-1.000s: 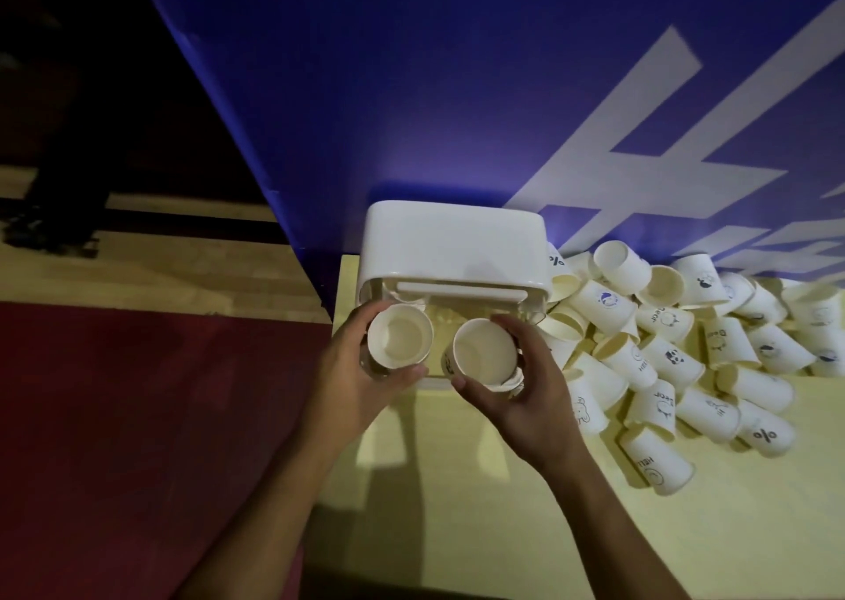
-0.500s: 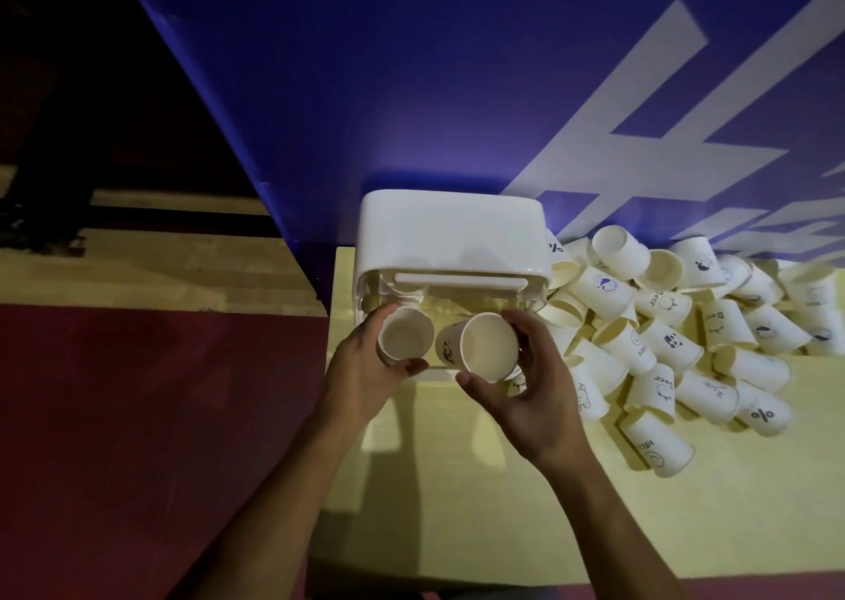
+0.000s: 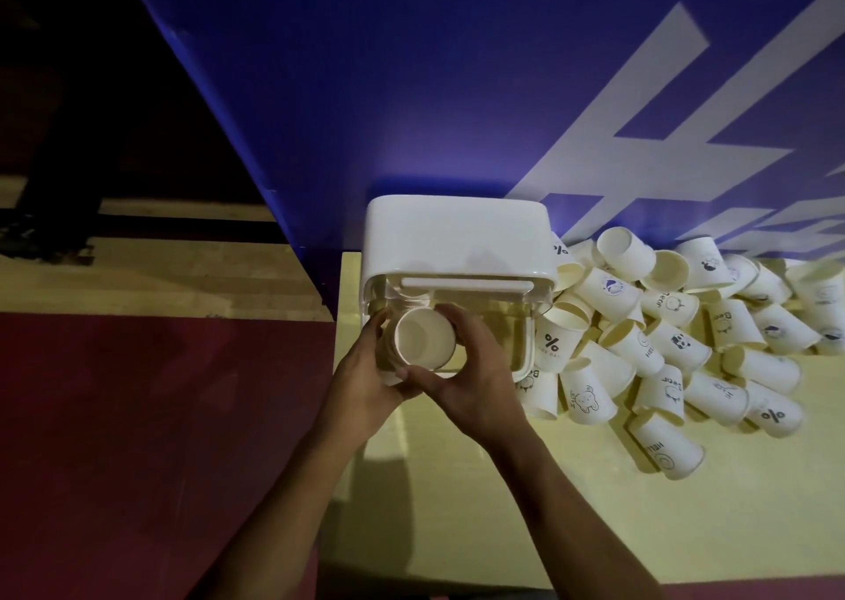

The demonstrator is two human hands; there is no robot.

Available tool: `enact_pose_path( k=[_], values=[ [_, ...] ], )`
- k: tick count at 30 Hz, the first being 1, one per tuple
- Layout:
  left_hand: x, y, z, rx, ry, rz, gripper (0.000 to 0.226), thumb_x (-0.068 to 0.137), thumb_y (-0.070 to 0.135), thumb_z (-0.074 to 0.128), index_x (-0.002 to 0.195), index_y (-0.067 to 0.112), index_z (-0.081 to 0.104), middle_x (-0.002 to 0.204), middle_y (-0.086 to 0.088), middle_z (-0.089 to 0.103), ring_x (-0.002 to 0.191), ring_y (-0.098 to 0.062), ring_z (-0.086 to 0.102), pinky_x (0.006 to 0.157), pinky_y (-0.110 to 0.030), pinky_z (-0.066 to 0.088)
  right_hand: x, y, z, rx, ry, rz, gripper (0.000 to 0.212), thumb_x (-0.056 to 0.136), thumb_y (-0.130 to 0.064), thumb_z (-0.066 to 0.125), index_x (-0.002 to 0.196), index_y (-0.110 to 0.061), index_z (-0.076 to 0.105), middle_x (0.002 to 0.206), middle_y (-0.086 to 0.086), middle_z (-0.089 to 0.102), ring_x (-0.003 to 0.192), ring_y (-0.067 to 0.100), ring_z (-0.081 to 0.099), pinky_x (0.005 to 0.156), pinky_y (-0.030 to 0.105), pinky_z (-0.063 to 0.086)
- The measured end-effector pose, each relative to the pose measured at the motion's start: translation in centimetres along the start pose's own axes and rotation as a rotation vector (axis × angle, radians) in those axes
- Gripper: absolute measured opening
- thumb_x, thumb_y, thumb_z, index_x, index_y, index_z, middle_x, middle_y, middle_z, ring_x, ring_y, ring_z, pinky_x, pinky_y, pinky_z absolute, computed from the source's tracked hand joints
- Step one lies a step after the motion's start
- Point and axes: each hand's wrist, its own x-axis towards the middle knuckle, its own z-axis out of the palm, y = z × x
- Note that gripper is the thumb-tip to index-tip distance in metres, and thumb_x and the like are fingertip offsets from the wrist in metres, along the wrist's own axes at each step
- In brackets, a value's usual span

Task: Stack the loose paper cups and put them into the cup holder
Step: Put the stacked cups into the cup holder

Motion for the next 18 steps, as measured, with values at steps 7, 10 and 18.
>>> enact_pose_path(
  k=[7, 10, 18],
  values=[
    [-0.2, -1.2, -0.8, 0.03, 0.0, -0.033, 0.077, 0.092, 0.025, 0.077, 0.154, 0.041, 0.036, 0.135, 0.028, 0.061, 0.124, 0.007, 0.057, 0.106, -0.034, 0.052, 1.2, 2.2, 1.8, -0.061, -0.053, 0.064, 0.075, 0.074, -0.051, 0.088, 0.137, -0.024, 0.059, 0.135, -0.012, 0.059, 0.12, -0.008, 0.045, 0.098, 0.002, 0.031],
    [0.0, -0.7, -0.8, -0.015, -0.048, -0.042, 0.077, 0.094, 0.018, 0.075, 0.151, 0.052, 0.036, 0.137, 0.022, 0.062, 0.126, -0.003, 0.06, 0.107, -0.044, 0.052, 1.3, 3.3, 2.5, -0.014, -0.054, 0.127, 0.074, 0.076, -0.052, 0.085, 0.141, -0.028, 0.057, 0.136, -0.014, 0.06, 0.123, -0.003, 0.052, 0.103, 0.023, 0.046],
    [-0.5, -0.7, -0.4, 0.021, -0.006, 0.012, 0.077, 0.093, 0.005, 0.065, 0.151, 0.048, 0.039, 0.137, 0.021, 0.063, 0.124, -0.002, 0.062, 0.104, -0.043, 0.054, 1.4, 4.5, 2.5, 0.014, -0.09, 0.164, 0.077, 0.079, -0.057, 0.08, 0.145, -0.03, 0.054, 0.142, -0.016, 0.06, 0.13, 0.001, 0.054, 0.107, 0.037, 0.048]
  ],
)
